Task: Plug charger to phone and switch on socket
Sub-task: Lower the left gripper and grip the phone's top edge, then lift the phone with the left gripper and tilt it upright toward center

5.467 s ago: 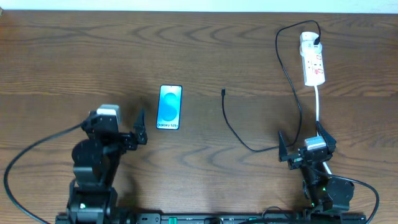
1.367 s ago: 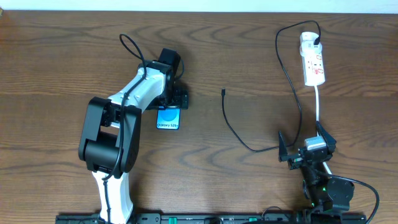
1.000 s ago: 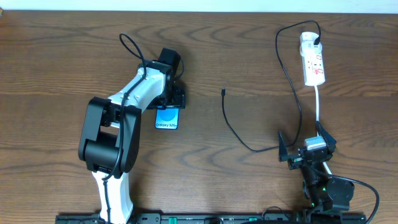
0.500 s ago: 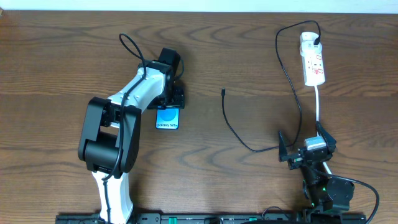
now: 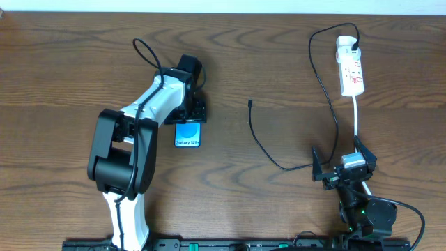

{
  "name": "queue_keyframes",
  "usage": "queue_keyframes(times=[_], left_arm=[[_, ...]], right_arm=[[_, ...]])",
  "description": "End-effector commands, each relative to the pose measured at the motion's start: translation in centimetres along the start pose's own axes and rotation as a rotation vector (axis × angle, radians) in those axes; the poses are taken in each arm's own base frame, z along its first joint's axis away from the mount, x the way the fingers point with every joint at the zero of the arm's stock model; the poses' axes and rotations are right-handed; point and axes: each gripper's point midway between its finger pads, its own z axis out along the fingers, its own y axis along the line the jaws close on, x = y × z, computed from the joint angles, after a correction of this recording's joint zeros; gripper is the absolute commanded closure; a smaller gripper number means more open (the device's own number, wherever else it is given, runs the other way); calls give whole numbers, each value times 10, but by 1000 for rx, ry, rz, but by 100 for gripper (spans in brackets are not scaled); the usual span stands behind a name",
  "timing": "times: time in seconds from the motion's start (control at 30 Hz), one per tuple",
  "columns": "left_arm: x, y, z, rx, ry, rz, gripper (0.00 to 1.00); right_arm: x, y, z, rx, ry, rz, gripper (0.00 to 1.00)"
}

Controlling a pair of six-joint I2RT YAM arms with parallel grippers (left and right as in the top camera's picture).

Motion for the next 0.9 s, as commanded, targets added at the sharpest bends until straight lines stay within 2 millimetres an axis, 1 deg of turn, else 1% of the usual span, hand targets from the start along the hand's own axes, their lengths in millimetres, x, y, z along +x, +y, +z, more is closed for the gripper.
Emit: queue_keyframes(times=[0.0, 0.13, 0.27, 0.43, 0.5, 0.6, 0.73, 0.87], left_arm=[[-18, 3, -46, 41, -108, -127, 93], [-19, 11, -79, 70, -160, -249, 92], [-12, 19, -107, 92, -188, -367, 93], [2, 23, -132, 119, -194, -536, 93], [10, 22, -141, 141, -178, -614, 93], [21, 16, -149, 186, -142, -656, 93], [41, -3, -155, 276, -30, -643, 93], [56, -18, -158, 345, 73, -638, 93]], right_arm=[[1, 1, 0, -4, 0, -6, 1], [1, 1, 0, -4, -1, -6, 1], [1, 1, 0, -4, 0, -6, 1], [1, 1, 0, -4, 0, -6, 1], [1, 1, 0, -4, -1, -6, 1], [1, 1, 0, -4, -1, -7, 1], [1, 1, 0, -4, -1, -7, 1], [1, 1, 0, -4, -1, -7, 1]])
